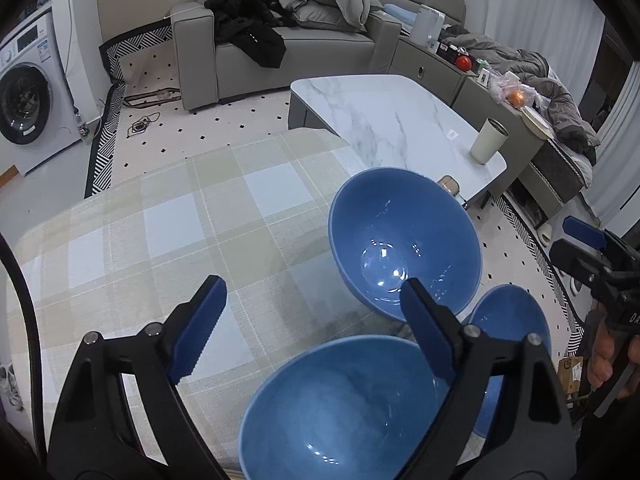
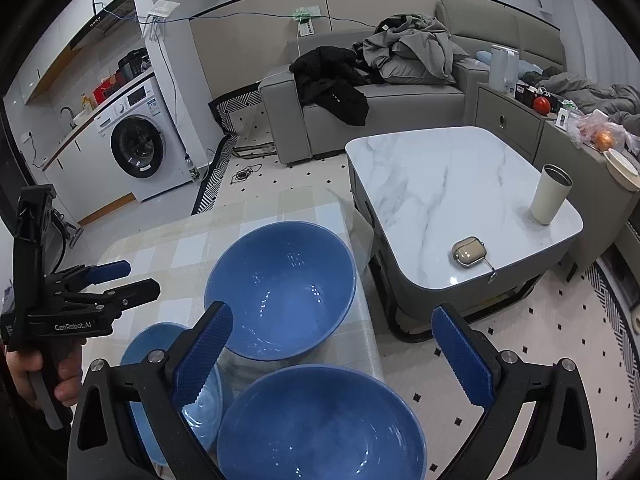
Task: Organize plates and bowls
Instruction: 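Withdraw both grippers and move them toward the largest blue bowl, then close the left gripper on the blue bowl rim while the right gripper grips it too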
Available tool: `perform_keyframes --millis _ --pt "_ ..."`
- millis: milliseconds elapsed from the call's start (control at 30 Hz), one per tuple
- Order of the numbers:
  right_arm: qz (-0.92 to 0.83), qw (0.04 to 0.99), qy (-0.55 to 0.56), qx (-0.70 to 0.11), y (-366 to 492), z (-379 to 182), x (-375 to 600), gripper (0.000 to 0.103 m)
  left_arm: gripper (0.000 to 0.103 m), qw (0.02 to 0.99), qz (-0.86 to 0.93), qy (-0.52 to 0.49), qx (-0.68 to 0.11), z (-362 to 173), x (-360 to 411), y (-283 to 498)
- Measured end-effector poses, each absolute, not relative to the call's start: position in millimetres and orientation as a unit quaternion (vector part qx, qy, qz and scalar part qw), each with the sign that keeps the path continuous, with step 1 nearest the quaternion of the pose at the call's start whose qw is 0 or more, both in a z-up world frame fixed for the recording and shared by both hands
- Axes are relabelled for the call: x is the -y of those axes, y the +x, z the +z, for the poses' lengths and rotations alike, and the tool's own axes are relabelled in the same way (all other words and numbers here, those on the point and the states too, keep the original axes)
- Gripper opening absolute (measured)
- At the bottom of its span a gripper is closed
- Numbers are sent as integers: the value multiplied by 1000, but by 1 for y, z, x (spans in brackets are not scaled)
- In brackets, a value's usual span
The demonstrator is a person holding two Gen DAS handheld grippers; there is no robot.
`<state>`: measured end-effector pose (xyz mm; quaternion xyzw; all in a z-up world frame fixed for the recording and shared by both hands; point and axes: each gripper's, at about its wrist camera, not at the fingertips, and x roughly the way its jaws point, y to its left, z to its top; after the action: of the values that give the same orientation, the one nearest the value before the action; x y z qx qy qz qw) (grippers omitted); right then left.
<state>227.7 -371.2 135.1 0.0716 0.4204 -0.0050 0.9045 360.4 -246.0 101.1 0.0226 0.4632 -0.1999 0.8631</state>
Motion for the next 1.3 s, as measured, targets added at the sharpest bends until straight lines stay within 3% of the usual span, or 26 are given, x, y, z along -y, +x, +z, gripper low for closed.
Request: perform_keyframes --millis 267,433,733,1000,1100,1300 --pt "-1 892 88 -443 249 112 378 98 85 857 -198 25 -475 79 258 378" --pt "-1 879 101 -467 266 91 383 83 77 852 -199 33 -483 66 267 388" --pt "3 863 108 -493 280 61 385 72 66 845 -203 51 -491 47 281 394" --pt "15 854 111 -508 285 43 385 47 60 847 -202 50 -490 41 284 399" --pt "17 853 111 -510 286 40 386 39 51 844 -207 48 -492 38 285 402" --pt "22 852 113 -510 286 37 387 33 45 837 -213 57 -501 29 293 406"
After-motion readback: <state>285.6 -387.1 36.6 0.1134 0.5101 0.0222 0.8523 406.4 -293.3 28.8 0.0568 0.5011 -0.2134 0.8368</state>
